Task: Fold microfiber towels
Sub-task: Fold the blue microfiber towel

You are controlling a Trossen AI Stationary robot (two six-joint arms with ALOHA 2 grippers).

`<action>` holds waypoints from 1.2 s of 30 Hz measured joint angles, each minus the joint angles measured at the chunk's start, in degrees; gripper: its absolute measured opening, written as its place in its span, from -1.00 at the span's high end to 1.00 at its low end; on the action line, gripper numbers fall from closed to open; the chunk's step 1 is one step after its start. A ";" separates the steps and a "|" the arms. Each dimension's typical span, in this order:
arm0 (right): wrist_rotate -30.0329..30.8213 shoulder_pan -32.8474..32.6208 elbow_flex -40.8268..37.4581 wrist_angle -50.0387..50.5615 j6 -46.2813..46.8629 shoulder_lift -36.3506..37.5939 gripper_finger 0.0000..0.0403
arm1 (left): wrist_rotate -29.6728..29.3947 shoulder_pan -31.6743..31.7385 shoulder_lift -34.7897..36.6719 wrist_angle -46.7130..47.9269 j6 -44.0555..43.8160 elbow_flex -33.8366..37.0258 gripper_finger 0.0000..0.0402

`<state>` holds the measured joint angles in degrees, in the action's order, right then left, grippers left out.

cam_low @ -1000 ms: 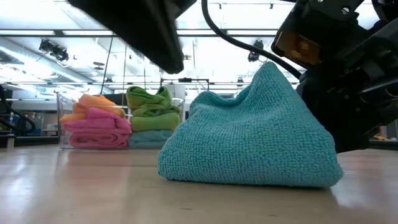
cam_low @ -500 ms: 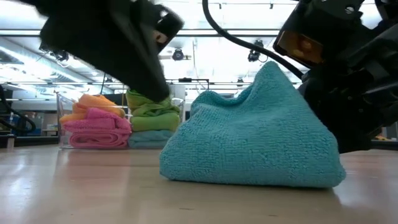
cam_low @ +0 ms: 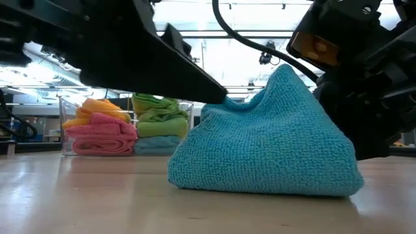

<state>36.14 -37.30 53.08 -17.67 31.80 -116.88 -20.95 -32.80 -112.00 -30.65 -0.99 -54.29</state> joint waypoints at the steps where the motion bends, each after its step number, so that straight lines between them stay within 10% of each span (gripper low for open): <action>1: 0.01 0.00 0.00 0.00 0.01 0.02 0.78 | -0.80 0.00 -0.85 -0.15 0.13 -0.66 0.43; 13: 0.12 0.02 -0.02 -0.24 0.10 0.02 0.78 | -3.15 2.90 -4.39 -1.02 -4.54 -3.45 -0.39; 36: -1.50 -0.28 2.17 1.32 -1.96 -0.01 0.78 | 3.43 7.13 -7.27 0.29 -8.86 -3.53 -0.39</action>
<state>34.64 -37.58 55.25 -16.35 29.84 -116.89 -17.52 -25.67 -119.27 -30.36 -9.85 -57.82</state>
